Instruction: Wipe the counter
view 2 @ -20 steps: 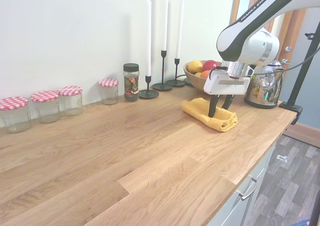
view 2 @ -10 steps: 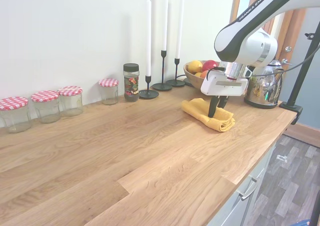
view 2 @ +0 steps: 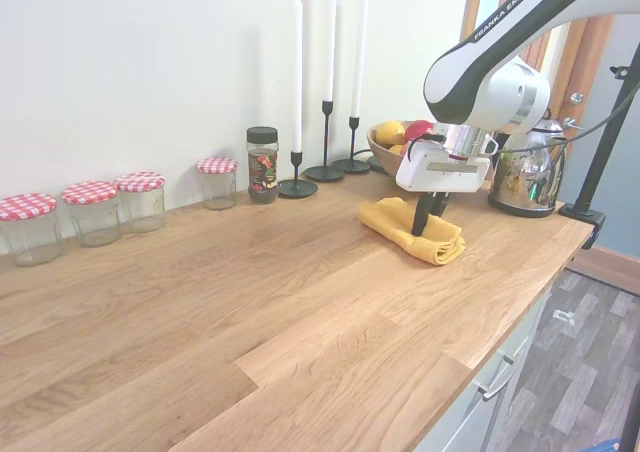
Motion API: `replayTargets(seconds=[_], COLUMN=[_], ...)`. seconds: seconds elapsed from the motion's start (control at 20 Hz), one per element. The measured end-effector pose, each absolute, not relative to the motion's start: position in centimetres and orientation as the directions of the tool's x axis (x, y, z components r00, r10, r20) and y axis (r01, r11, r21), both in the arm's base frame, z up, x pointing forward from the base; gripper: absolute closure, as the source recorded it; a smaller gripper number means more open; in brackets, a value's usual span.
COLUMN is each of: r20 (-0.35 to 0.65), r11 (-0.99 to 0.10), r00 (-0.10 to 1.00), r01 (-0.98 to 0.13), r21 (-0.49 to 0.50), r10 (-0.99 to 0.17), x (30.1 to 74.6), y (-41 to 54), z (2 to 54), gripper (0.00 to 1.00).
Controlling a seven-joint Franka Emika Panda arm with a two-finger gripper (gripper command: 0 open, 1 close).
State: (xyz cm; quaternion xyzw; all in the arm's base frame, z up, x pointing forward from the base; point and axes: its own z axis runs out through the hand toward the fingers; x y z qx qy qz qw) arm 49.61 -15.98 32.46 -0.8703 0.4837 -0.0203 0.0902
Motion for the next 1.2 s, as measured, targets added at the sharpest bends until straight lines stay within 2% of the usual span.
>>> replayTargets(seconds=[0.3, 0.75, 1.0, 1.2], r20=[-0.051, 0.010, 0.070, 0.126], r11=[-0.575, -0.673, -0.723, -0.772], r00=[0.588, 0.676, 0.720, 0.763], r01=[-0.802, -0.732, -0.686, -0.634], r21=[-0.160, -0.107, -0.076, -0.049], r10=[-0.807, -0.737, -0.690, -0.634], x=[51.8, 52.9, 53.3, 51.7], y=[-6.9, 8.4, 14.9, 20.7], z=[32.7, 33.1, 32.8, 32.6], gripper=[1.00, 1.00, 1.00, 1.00])
